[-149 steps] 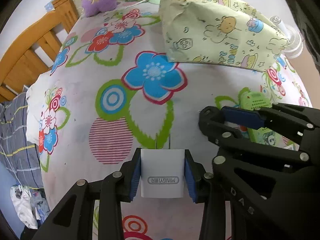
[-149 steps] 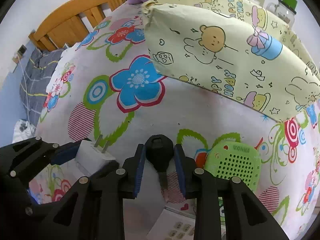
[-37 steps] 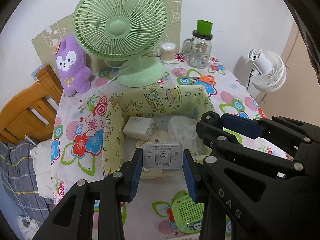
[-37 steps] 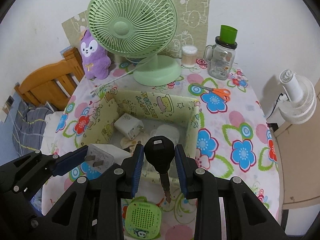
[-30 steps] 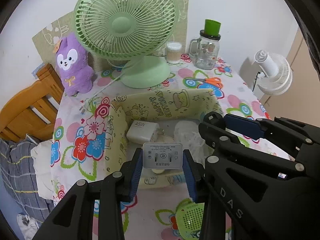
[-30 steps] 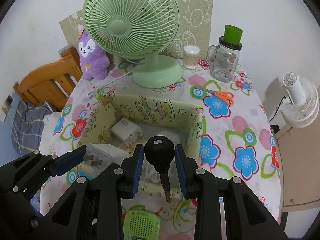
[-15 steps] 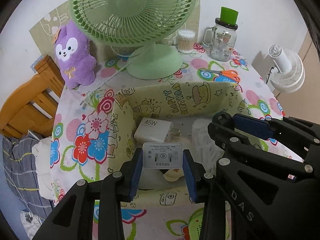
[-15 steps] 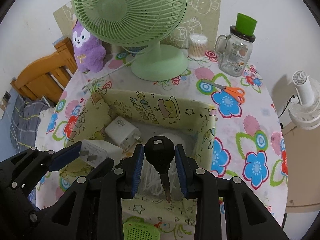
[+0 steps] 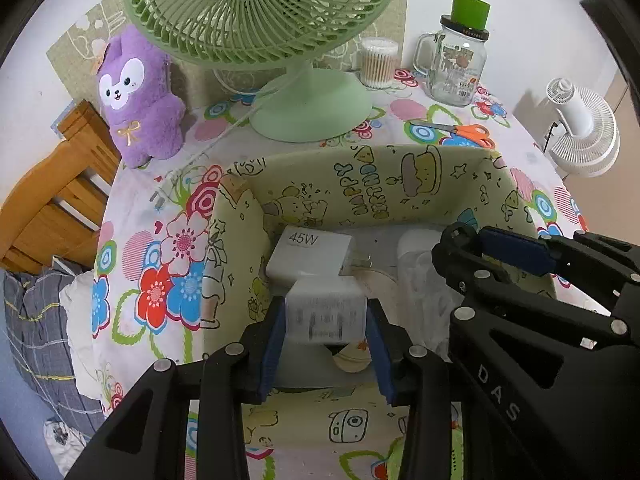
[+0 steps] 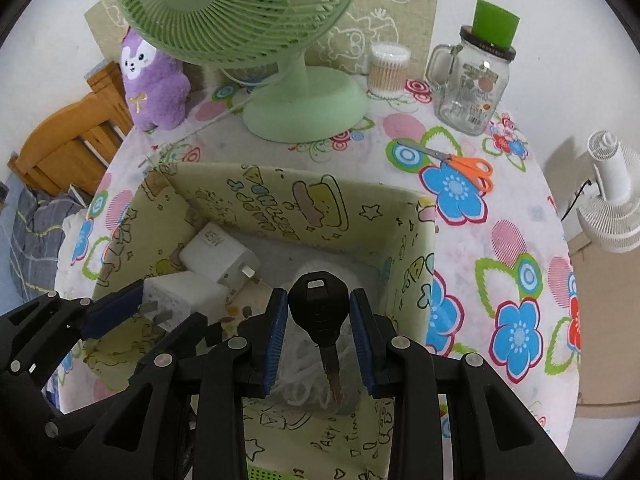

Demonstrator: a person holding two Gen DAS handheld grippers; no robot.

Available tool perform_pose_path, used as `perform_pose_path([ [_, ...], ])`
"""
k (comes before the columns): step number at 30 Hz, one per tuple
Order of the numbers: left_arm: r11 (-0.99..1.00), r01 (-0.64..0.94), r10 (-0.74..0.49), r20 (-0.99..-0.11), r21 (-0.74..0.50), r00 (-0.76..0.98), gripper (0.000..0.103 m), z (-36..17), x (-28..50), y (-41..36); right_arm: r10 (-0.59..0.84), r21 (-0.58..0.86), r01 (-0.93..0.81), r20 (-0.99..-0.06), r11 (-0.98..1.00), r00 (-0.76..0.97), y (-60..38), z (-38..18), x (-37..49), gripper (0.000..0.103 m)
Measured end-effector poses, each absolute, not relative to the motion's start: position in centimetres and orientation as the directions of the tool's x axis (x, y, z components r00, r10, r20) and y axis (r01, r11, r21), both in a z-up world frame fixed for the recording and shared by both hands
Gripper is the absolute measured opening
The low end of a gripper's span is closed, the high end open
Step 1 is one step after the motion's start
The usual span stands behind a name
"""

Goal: Organize rigid objects
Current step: 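Lower the adapter into the box with the left tool while the right tool lowers the key in, then open both tools releasing the adapter and key into the fabric box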

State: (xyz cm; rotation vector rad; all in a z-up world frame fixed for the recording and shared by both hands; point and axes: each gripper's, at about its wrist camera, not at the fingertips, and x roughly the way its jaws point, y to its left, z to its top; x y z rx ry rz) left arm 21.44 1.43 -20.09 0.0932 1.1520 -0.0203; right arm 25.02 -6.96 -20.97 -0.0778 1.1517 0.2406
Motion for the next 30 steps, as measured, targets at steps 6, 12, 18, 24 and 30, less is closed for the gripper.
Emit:
perform_pose_path([
  [6,0.995,0.072,0.030,-0.911,0.066,0.412,0.042,-20.1,21.3,1.5,0.143,0.059,-0.223,-0.913,0.973,0.381,-6.9,-21.5,25.3,0.035],
  [12,0.997,0.063,0.023,-0.913,0.053,0.407,0.059,-20.3,21.5,1.9,0.137,0.052,-0.222,-0.912,0.974,0.386,-6.6,-21.6,25.7,0.035],
  [18,0.998,0.058,0.009,-0.911,0.036,0.412,0.069,-20.2,21.7,1.9,0.187,0.097,-0.233,-0.897,0.967,0.401,-6.4,-21.3,25.7,0.035],
  [24,0.999,0.034,0.002,-0.910,0.018,0.415,0.076,-19.8,22.1,2.3,0.250,0.154,-0.257,-0.884,0.954,0.395,-5.6,-21.0,26.1,0.036],
  [30,0.999,0.036,0.016,-0.911,0.034,0.412,0.077,-19.8,22.1,2.2,0.207,0.111,-0.240,-0.883,0.964,0.421,-5.7,-20.6,25.8,0.074],
])
